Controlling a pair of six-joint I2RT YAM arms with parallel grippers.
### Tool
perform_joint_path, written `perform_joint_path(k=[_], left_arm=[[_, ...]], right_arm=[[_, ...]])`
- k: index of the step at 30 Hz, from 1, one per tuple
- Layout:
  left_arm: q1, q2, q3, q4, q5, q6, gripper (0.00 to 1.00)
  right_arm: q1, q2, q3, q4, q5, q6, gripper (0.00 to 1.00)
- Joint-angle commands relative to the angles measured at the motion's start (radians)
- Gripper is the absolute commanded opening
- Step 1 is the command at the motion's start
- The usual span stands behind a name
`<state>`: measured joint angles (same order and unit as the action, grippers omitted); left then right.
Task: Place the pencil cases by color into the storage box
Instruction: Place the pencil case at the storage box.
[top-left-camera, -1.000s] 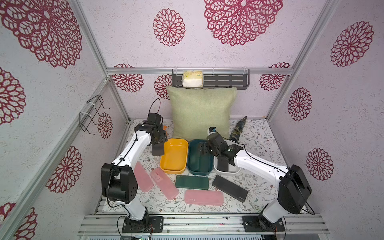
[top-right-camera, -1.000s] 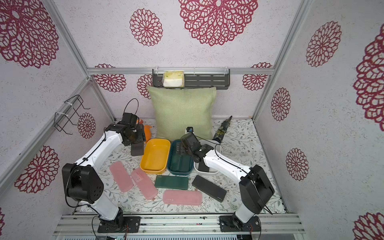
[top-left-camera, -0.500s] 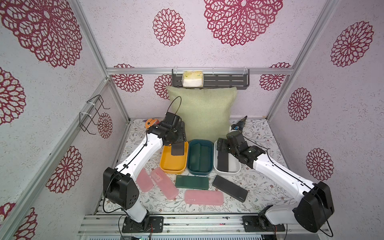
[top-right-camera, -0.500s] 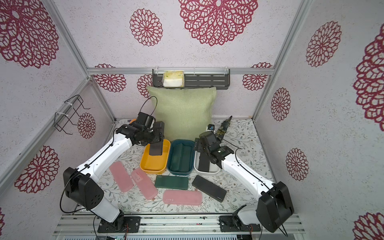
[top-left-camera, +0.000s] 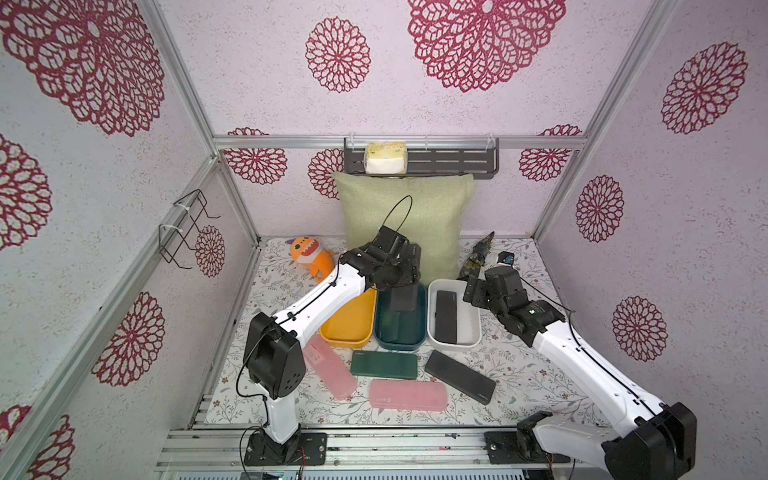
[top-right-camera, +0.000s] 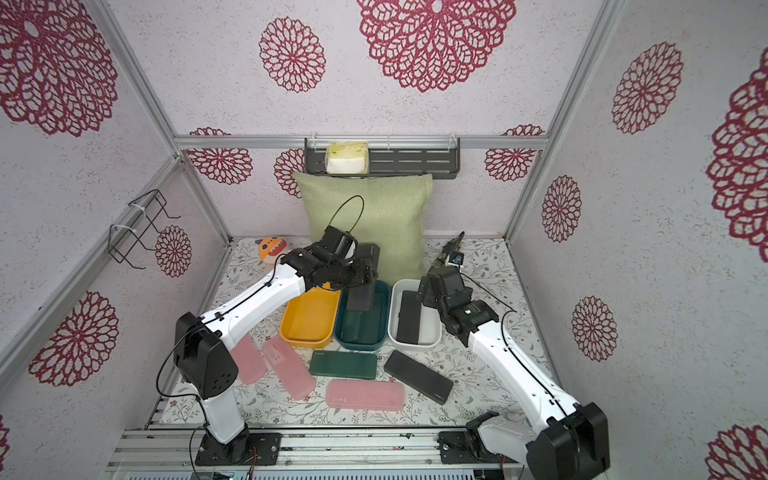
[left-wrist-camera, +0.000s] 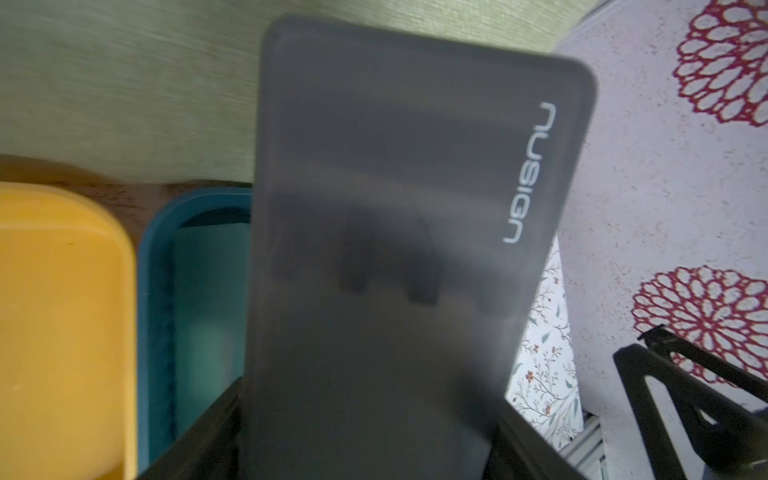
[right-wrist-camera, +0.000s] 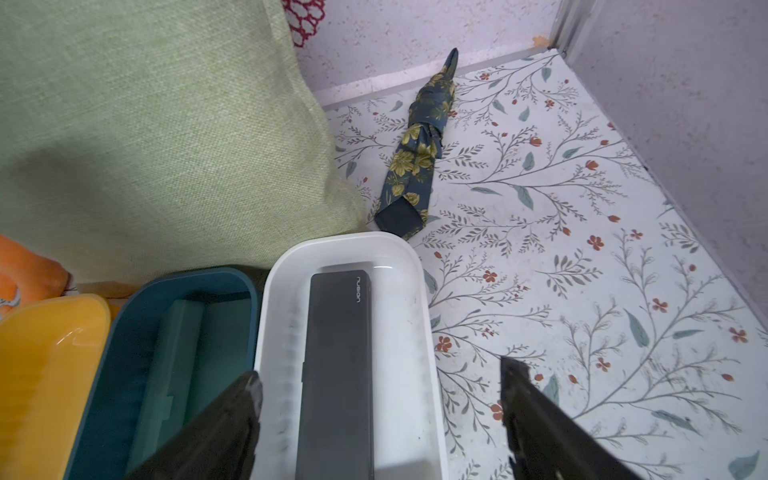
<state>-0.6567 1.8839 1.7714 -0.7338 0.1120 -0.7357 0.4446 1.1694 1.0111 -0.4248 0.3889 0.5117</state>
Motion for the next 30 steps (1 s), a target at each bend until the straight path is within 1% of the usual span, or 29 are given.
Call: perform_joint_path(k=[1,5,15,24,30], left_arm=[[-0.028,0.048,0.070,0.054,0.046,-0.023,0.47],[-0.057,0.144,0.142,0.056,0.068,-0.032,0.47],[-0.109,0.314,0.301,0.074,0.137,-0.053,0.47],[-0.128,0.435,0.389,0.096,0.173,-0.076,0.47],[-0.130,0.486,0.405,0.094,0.172,-0.079,0.47]], right_arm=[[-0.026,-0.037,-0.012,0.001,-0.005,-0.031,0.92],[-0.054,-0.051,-0.028,0.006,-0.027,-0.045,0.92],[-0.117,-0.080,-0.053,0.012,-0.061,-0.077,0.92],[-0.170,-0.096,-0.084,0.030,-0.109,-0.095,0.92],[-0.191,-0.100,-0.100,0.043,-0.133,-0.102,0.92]])
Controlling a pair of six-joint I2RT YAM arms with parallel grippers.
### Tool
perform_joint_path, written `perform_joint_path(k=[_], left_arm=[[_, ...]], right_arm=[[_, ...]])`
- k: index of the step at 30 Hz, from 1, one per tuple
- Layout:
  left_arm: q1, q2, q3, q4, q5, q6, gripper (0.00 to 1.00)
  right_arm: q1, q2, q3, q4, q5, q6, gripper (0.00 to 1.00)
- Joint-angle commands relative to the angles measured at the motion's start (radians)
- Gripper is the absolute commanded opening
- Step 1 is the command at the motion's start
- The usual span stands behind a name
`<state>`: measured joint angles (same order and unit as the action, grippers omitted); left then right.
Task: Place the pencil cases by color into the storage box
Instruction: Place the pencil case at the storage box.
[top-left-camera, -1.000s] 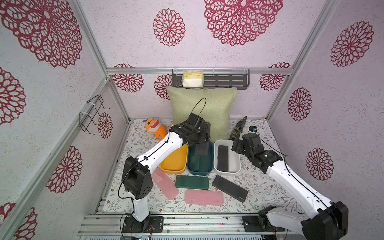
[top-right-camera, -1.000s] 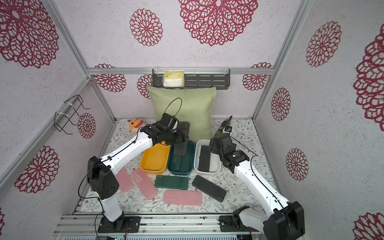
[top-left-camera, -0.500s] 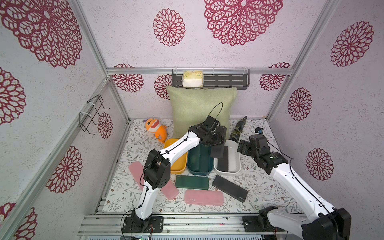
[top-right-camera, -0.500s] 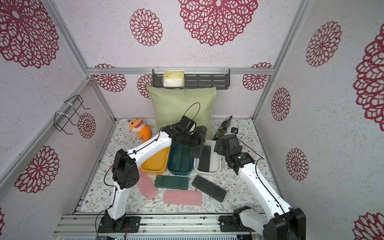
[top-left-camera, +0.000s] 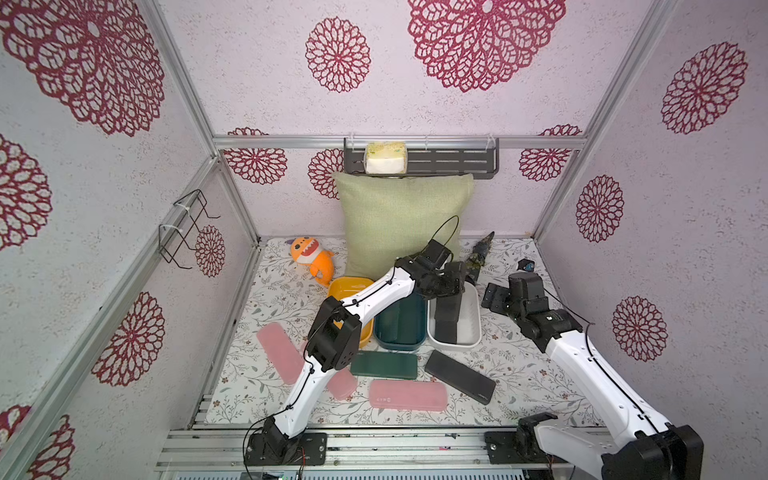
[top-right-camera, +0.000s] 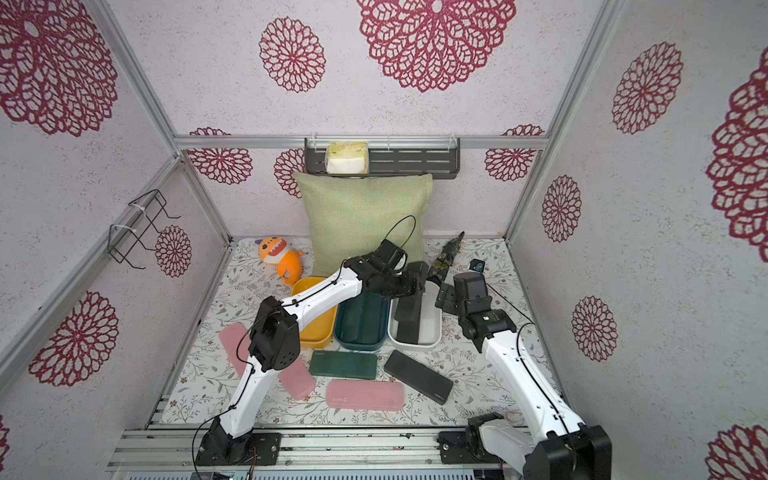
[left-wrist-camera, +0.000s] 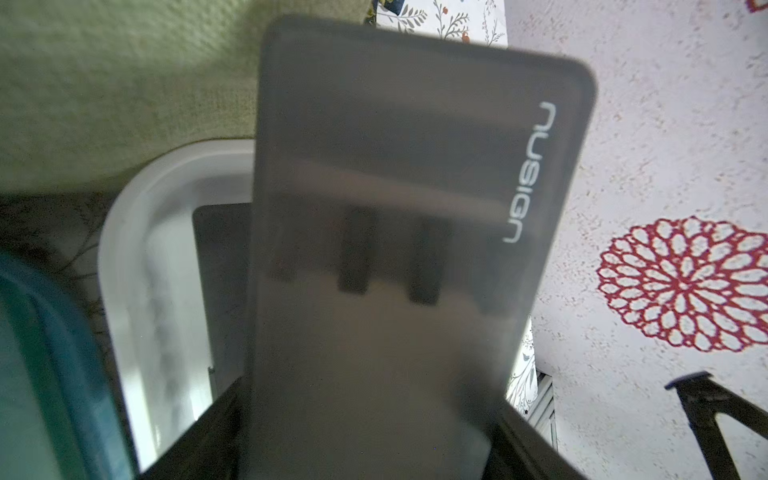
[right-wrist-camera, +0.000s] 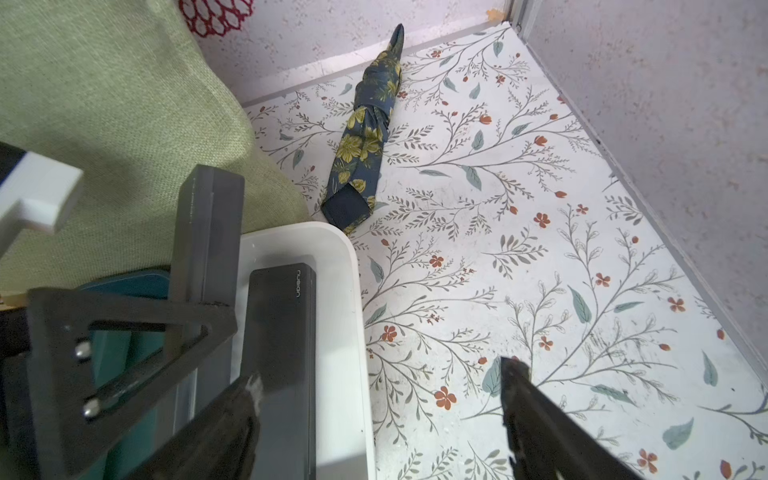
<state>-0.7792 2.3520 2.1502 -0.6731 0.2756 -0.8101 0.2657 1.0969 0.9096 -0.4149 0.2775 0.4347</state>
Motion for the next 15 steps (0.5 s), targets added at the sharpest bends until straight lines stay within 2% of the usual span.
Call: perform_joint_path(k=[1,7,15], left_arm=[[-0.008,0.024,0.027,0.033,0.009,-0.004,0.47],[-0.009,0.054,0.028,0.058,0.022,-0.023,0.47],[-0.010,0.088,0.051,0.016,-0.039,-0.035,0.47]], right_arm=[[-0.013,-0.026,-0.001,0.036,-0.023,-0.025,0.92],[-0.029,-0.031,-0.019,0.047,-0.041,-0.030,0.92],[-0.051,-0.036,-0.039,0.060,-0.063,-0.038,0.92]])
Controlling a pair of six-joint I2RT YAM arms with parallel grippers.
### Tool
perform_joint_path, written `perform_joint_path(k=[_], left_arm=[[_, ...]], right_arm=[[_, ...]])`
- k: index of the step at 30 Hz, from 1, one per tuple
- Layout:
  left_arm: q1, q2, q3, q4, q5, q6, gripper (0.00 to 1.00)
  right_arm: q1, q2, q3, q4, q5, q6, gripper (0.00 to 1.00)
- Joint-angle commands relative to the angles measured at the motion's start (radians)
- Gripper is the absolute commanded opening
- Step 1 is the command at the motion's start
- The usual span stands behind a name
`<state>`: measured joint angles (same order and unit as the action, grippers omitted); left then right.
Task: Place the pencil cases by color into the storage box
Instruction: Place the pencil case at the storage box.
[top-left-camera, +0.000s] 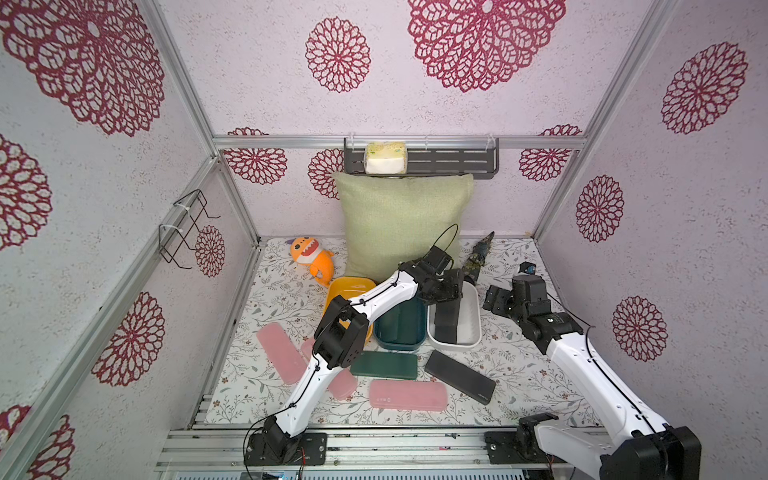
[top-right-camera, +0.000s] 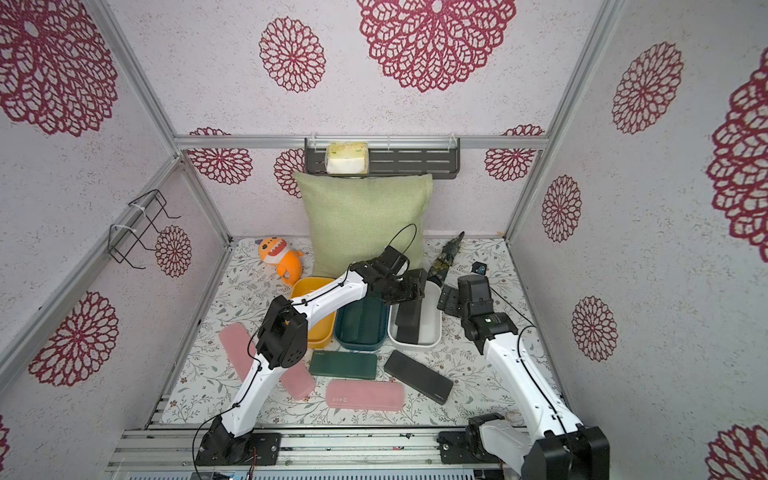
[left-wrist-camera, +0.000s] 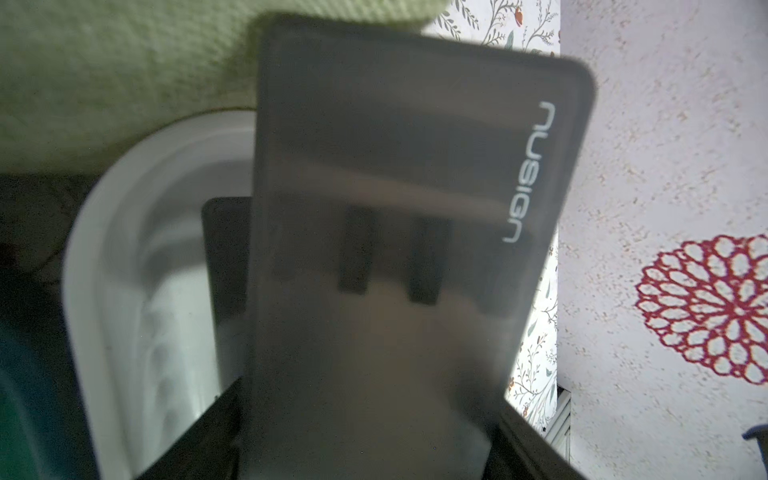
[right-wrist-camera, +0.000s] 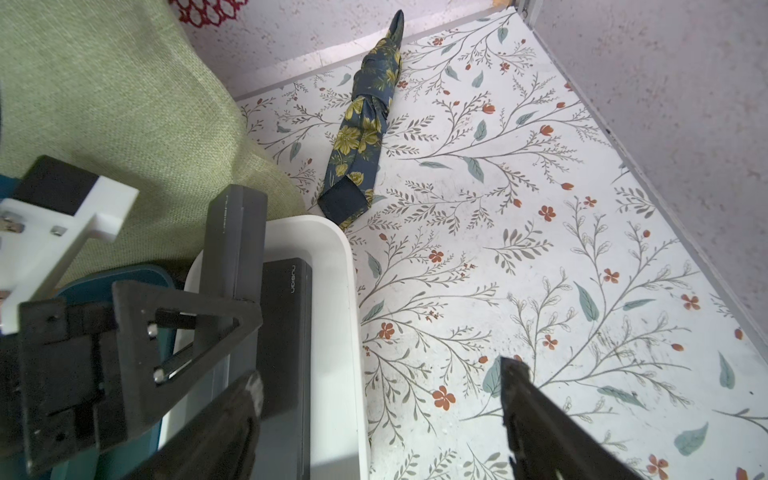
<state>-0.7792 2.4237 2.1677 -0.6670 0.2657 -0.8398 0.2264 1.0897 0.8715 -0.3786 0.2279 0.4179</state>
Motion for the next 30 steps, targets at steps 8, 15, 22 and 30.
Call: perform_joint_path(k=[8,15,22,30], left_arm=[[-0.010,0.036,0.063,-0.087,-0.100,-0.020,0.47],[-0.028,0.025,0.127,-0.222,-0.166,-0.031,0.47],[-0.046,0.019,0.124,-0.241,-0.161,-0.053,0.48],[-0.059,0.026,0.123,-0.240,-0.151,-0.078,0.48]], right_arm=[[-0.029,-0.039,-0.017,0.031,-0.032,-0.025,0.92],[-0.036,-0.040,-0.025,0.038,-0.047,-0.025,0.92],[-0.039,-0.046,-0.030,0.044,-0.061,-0.029,0.92],[-0.048,-0.054,-0.042,0.046,-0.073,-0.039,0.92]])
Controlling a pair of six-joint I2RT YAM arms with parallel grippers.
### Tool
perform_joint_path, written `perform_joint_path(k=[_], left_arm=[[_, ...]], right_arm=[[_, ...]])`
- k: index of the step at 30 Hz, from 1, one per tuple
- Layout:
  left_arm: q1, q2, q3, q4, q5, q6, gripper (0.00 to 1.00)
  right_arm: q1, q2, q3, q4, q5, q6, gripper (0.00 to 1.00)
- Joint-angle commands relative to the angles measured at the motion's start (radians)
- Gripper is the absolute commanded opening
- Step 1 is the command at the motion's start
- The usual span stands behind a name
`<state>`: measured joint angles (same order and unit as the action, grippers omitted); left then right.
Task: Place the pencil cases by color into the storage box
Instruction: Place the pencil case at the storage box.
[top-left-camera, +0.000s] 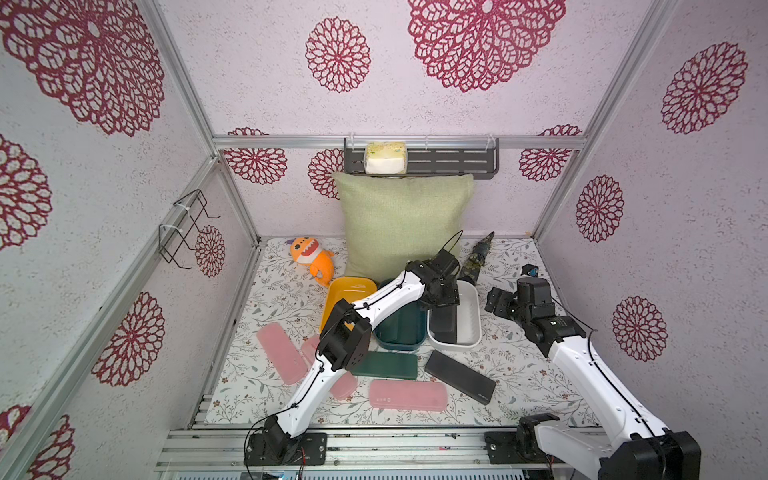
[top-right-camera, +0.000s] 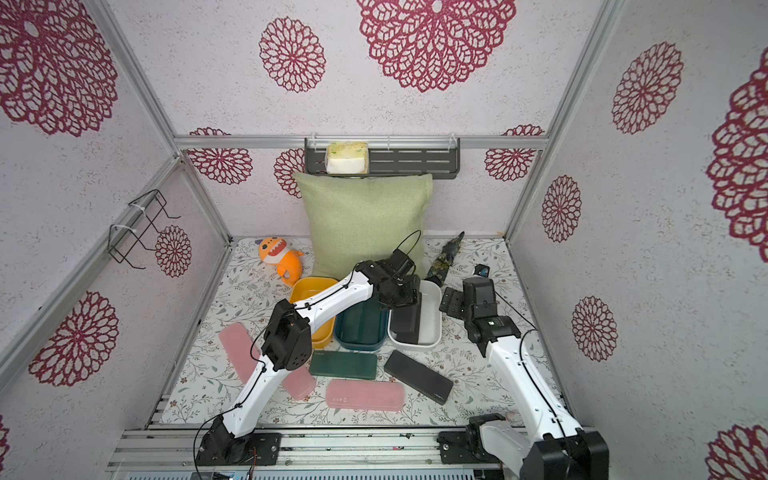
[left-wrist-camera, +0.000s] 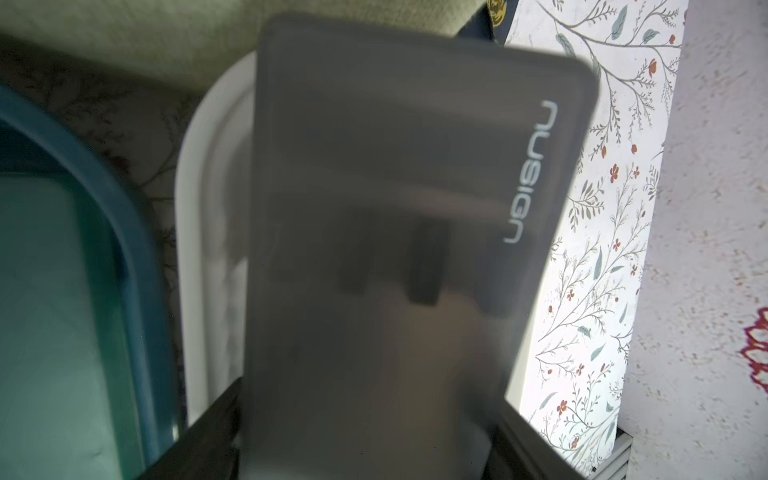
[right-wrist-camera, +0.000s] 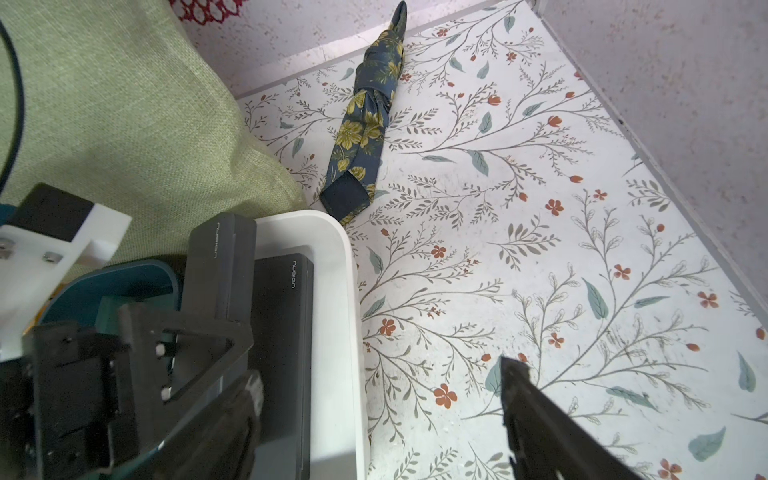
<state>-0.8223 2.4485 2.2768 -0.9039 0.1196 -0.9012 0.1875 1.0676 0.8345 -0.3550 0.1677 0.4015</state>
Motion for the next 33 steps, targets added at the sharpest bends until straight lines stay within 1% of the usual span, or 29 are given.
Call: perform_joint_path(k=[1,8,14,21,28,33], left_arm=[[-0.017,0.000,0.014,-0.006,-0.006,-0.019,0.48],[-0.028,0.009,0.017,-0.040,0.000,-0.043,0.48],[-0.027,0.016,0.020,-0.077,-0.025,-0.050,0.48],[-0.028,0.044,0.027,-0.086,-0.023,-0.057,0.48],[-0.028,0.095,0.078,-0.116,-0.028,-0.060,0.52],[-0.026,0.112,0.087,-0.125,-0.038,-0.072,0.57]], right_arm=[[-0.012,-0.034,-0.005,0.025,-0.014,-0.025,0.92],[-0.018,-0.037,-0.013,0.033,-0.031,-0.025,0.92],[-0.023,-0.042,-0.017,0.033,-0.037,-0.031,0.92],[-0.031,-0.049,-0.023,0.034,-0.046,-0.039,0.93],[-0.042,-0.058,-0.028,0.032,-0.055,-0.047,0.93],[-0.048,-0.065,-0.031,0.030,-0.056,-0.052,0.93]])
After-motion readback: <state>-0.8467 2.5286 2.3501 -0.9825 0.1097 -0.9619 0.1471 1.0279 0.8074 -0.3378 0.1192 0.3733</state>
